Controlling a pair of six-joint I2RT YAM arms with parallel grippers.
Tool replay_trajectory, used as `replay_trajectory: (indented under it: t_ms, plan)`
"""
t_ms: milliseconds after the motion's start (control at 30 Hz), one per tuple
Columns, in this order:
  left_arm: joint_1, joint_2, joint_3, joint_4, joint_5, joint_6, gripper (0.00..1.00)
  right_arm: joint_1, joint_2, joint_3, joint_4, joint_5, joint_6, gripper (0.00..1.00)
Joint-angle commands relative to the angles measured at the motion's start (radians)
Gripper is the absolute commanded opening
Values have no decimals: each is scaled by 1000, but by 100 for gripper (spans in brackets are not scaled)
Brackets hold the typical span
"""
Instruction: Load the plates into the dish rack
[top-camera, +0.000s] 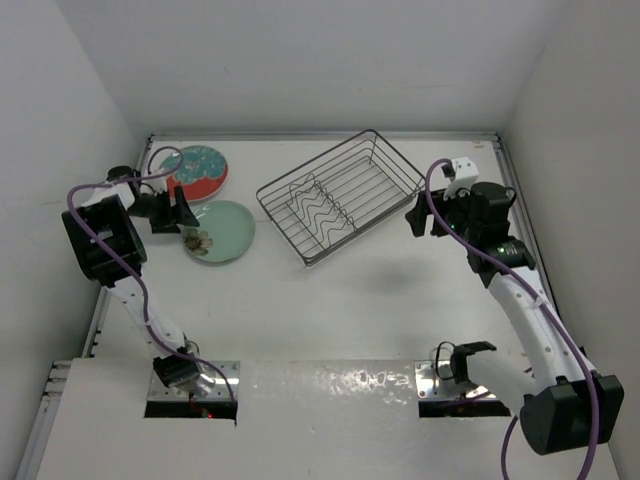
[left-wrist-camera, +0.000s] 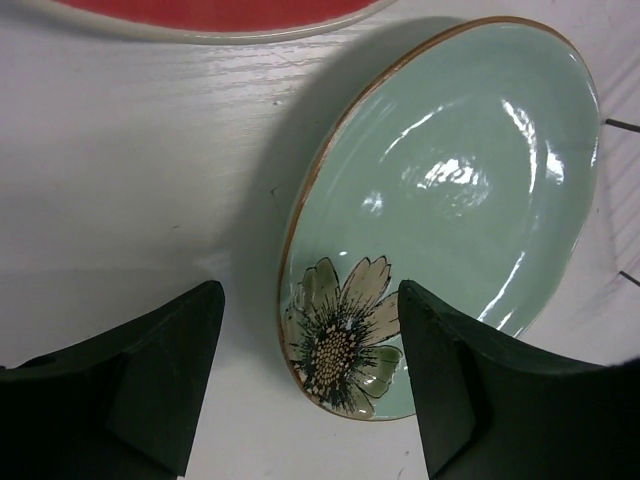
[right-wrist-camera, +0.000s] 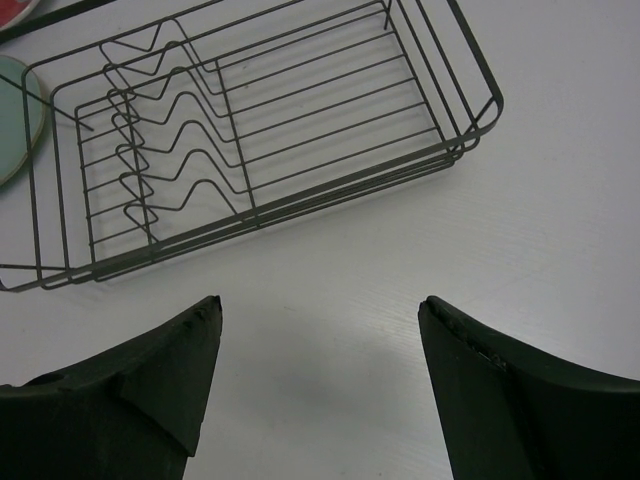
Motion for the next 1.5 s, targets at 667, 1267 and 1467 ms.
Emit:
replay_trajectory:
  t_ms: [667,1267,1467]
  plan:
    - [-40,-130,373,-248,-34,295,0,51,73,93,93,-10,-15,77]
    - [-425,-274,683,134,-422,135,0,51,121,108,138,-27,15,77]
    - [-649,-239,849,168,-403,140,0,54,113,104,115,-30,32,76]
